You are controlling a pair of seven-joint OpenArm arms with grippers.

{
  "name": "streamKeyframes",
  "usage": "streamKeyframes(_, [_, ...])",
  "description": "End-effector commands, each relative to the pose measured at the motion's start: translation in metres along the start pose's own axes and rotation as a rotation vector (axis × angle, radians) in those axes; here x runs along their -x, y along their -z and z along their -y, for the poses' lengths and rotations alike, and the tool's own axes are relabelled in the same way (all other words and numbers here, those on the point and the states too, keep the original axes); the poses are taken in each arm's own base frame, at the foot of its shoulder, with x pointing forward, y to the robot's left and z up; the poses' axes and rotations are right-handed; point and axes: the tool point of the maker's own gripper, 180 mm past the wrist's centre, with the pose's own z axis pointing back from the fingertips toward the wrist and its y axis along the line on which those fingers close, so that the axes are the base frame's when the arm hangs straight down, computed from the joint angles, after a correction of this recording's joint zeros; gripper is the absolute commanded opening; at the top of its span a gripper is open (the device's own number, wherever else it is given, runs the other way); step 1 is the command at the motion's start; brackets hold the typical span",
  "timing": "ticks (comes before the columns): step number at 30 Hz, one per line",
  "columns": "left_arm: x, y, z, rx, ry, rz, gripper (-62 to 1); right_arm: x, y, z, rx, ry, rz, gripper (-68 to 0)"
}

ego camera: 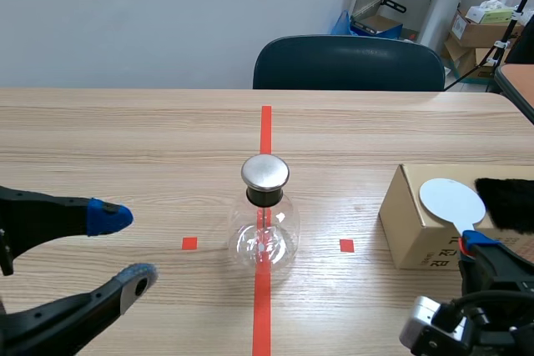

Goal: Do the electroscope experiment

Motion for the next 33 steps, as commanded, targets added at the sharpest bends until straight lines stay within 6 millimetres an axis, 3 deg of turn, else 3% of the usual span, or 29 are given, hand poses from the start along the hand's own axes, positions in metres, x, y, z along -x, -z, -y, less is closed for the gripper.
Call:
streamKeyframes(1, [-0.001,0.001,-0.01,-0.037,-0.005,0.027,-26.4,0.001,0.006,0.016,0.059,-0.013,0.006,-66.7])
streamKeyframes(6, [0.016,0.003,-0.032,-0.105,-0.006,0.014,-27.0,-0.001,0.013,0.047,0.16,-0.004,-0.005,-66.7])
streamKeyframes(13, [0.046,0.01,-0.04,-0.101,-0.027,-0.016,-43.0,-0.012,0.025,0.082,0.262,0.012,0.019,-66.7])
streamKeyframes(25, [0.083,0.03,-0.047,-0.104,-0.061,-0.037,-52.3,-0.044,0.046,0.096,0.327,0.036,0.012,-66.7])
streamKeyframes(33, [0.105,0.043,-0.055,-0.109,-0.065,-0.067,-52.4,-0.066,0.053,0.093,0.308,0.018,0.007,-66.7])
